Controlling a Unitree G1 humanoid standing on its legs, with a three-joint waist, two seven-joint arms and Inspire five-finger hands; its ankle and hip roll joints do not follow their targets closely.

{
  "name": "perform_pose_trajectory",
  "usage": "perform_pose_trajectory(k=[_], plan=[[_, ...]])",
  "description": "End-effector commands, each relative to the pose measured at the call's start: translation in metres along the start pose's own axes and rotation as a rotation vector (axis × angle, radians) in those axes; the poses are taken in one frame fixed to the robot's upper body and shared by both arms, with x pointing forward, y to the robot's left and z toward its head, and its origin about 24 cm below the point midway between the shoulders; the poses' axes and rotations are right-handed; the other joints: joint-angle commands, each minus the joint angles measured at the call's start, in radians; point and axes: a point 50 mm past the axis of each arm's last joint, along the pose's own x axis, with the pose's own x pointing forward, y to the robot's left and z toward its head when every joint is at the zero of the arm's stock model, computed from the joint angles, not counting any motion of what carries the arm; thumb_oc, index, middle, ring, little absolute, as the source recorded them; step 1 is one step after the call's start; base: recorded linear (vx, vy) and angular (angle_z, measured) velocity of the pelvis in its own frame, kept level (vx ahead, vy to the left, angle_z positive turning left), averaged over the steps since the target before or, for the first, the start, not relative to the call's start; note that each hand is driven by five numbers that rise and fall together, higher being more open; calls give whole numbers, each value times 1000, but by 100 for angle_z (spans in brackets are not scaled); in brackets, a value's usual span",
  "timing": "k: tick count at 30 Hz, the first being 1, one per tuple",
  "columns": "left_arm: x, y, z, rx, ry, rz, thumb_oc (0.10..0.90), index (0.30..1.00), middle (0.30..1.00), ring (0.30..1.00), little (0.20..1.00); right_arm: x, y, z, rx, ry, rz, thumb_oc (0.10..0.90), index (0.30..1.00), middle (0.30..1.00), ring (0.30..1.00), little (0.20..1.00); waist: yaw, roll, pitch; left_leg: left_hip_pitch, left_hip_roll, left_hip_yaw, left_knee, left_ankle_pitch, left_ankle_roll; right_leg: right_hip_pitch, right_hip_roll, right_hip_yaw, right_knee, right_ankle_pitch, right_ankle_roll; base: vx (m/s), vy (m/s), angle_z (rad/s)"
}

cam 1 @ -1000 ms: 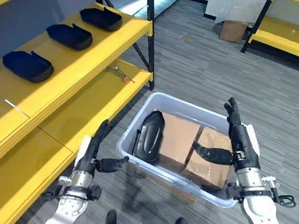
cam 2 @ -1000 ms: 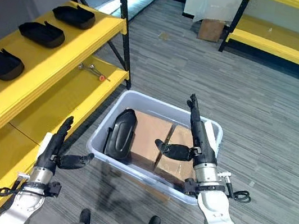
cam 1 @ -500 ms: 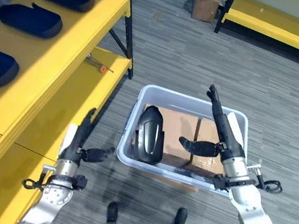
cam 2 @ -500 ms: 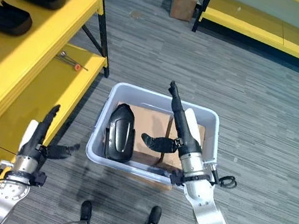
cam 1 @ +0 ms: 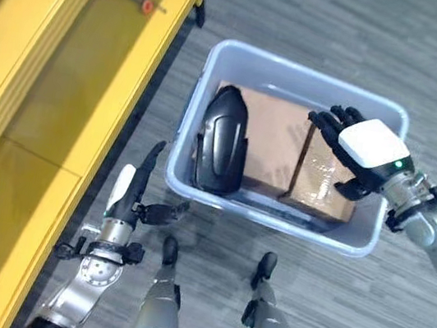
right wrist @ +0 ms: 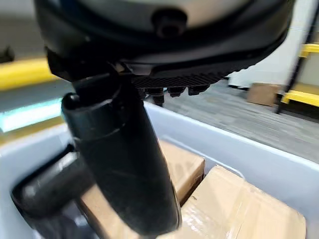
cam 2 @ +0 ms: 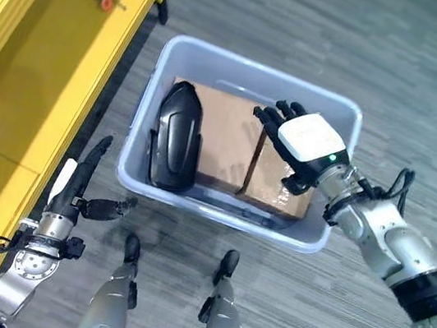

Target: Move parts from the plastic box to the shelf.

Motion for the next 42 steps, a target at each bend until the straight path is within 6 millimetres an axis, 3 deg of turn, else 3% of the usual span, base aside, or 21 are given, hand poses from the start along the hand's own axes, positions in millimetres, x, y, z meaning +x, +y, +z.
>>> perform_pose_trajectory(k=[1,9,15,19,33,42], plan=[[8,22,34,3,-209,78,900,1000,1000,1000,1000,17,-52,3,-186,-69,-165,900,1000,1000,1000,1000,14,-58,-67,15,64,6,-23,31,-16,-29,-57,28,164,-102,49,-27,-95,-5],[11,21,36,14,-223,78,900,1000,1000,1000,1000,33,-67,8,-542,-163,-88,900,1000,1000,1000,1000,27,-40,-29,-17,83,-2,-46,58,-28,-97,-42,18,213,-122,42,-5,-69,2],[14,18,40,-6,-231,100,900,1000,1000,1000,1000,39,-97,19,-601,-190,-212,900,1000,1000,1000,1000,24,-31,-13,-32,84,-4,-52,63,-28,-131,-40,23,237,-132,35,1,-11,1],[15,16,43,-17,-240,108,900,1000,1000,1000,1000,40,-105,27,-599,-208,-256,900,1000,1000,1000,1000,23,-29,0,-42,84,-7,-47,61,-28,-143,-41,21,251,-138,32,5,-19,-3],[17,17,49,-23,-262,154,900,1000,1000,1000,1000,47,-98,38,-570,-230,-268,900,1000,1000,1000,1000,32,-19,26,-82,74,-24,-43,58,-26,-179,-48,9,270,-146,27,6,-2,4],[18,14,50,-31,-269,161,900,1000,1000,1000,1000,54,-72,39,-511,-219,-198,900,1000,1000,1000,1000,37,-17,26,-126,66,-41,-38,56,-24,-210,-50,-4,275,-148,26,7,-1,2]])
